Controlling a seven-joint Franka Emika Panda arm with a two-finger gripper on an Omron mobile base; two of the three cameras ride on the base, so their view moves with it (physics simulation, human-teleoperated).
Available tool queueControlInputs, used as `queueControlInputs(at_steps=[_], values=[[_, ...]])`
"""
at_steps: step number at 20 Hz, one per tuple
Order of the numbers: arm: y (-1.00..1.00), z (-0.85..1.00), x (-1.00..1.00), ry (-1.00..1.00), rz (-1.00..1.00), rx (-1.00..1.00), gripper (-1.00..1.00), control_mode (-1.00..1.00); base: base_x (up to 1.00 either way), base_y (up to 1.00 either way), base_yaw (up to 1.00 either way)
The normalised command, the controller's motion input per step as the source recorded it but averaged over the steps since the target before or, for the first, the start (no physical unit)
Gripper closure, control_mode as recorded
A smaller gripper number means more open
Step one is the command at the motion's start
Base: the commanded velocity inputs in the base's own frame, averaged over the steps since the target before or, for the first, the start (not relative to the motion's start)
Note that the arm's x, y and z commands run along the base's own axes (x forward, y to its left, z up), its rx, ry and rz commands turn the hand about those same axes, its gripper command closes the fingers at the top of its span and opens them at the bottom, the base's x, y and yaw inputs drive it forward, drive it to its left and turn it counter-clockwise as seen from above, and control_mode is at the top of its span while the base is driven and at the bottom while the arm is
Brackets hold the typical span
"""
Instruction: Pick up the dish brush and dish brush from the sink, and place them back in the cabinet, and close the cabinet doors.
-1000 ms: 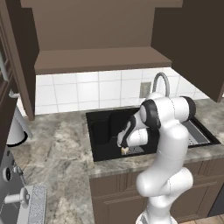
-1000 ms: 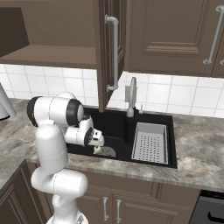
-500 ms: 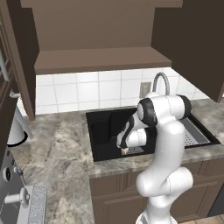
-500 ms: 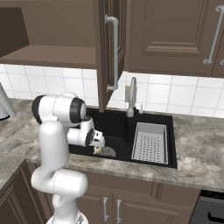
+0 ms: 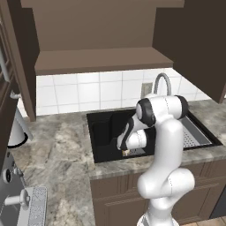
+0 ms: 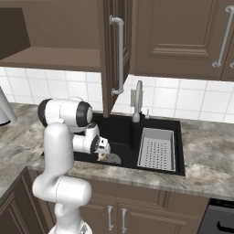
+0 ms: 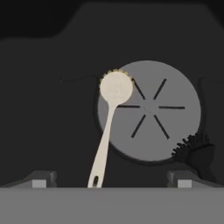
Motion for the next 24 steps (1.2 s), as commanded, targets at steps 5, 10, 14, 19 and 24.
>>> queueControlInputs(at_steps=[5,10,14,19,24], values=[[0.0,-0.12,0.09,0.01,0.0,0.0,-1.0,-1.0,0.0,0.0,0.0],[0.0,-0.12,0.07,0.07,0.0,0.0,-1.0,-1.0,0.0,0.0,0.0],[0.0,-0.13,0.09,0.09,0.0,0.0,-1.0,-1.0,0.0,0.0,0.0],[0.0,-0.15,0.16,0.05,0.0,0.0,-1.0,-1.0,0.0,0.0,0.0],[0.0,-0.14,0.18,0.01,0.0,0.0,-1.0,-1.0,0.0,0.0,0.0]])
